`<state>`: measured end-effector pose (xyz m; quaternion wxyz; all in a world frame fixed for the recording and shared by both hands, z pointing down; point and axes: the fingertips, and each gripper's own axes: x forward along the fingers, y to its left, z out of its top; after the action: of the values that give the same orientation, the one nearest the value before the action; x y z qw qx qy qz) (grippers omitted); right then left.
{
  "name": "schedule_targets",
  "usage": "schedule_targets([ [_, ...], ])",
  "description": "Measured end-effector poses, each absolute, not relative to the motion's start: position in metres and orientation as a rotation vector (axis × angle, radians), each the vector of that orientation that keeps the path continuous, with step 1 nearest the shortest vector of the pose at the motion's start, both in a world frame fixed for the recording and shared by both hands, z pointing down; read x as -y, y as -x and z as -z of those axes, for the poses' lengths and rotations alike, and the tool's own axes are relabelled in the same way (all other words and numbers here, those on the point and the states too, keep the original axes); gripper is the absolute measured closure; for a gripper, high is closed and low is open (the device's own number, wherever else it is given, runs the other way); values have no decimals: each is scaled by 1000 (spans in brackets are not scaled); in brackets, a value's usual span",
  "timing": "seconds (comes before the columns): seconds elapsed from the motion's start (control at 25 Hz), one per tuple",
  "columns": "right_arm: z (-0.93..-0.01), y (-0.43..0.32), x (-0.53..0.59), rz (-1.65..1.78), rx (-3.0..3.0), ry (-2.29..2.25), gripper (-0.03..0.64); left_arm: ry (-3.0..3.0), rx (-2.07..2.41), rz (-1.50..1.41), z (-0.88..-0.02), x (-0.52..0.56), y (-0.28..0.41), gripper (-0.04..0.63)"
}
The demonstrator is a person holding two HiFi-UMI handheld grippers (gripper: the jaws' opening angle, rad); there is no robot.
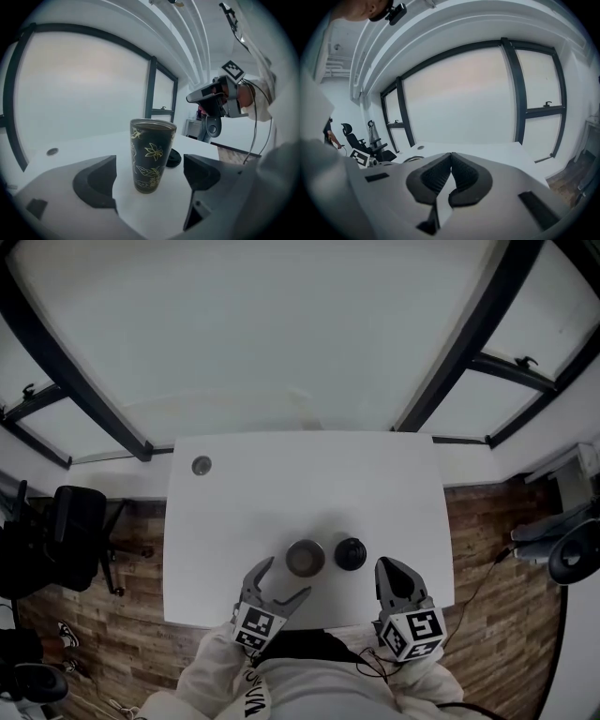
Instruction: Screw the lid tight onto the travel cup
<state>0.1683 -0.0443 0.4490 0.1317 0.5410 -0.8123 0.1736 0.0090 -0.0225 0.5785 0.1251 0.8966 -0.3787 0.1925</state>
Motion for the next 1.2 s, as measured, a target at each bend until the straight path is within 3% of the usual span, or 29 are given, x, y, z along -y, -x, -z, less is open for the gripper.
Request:
schedule_targets([
  [0.88, -507, -154, 37, -577, 2164, -1485, 595, -2754, 920, -484, -612, 63, -47, 164],
  [1.2, -535, -158, 37, -628, 2056, -1450, 595, -2792, 968, -453, -610, 65, -47, 202],
])
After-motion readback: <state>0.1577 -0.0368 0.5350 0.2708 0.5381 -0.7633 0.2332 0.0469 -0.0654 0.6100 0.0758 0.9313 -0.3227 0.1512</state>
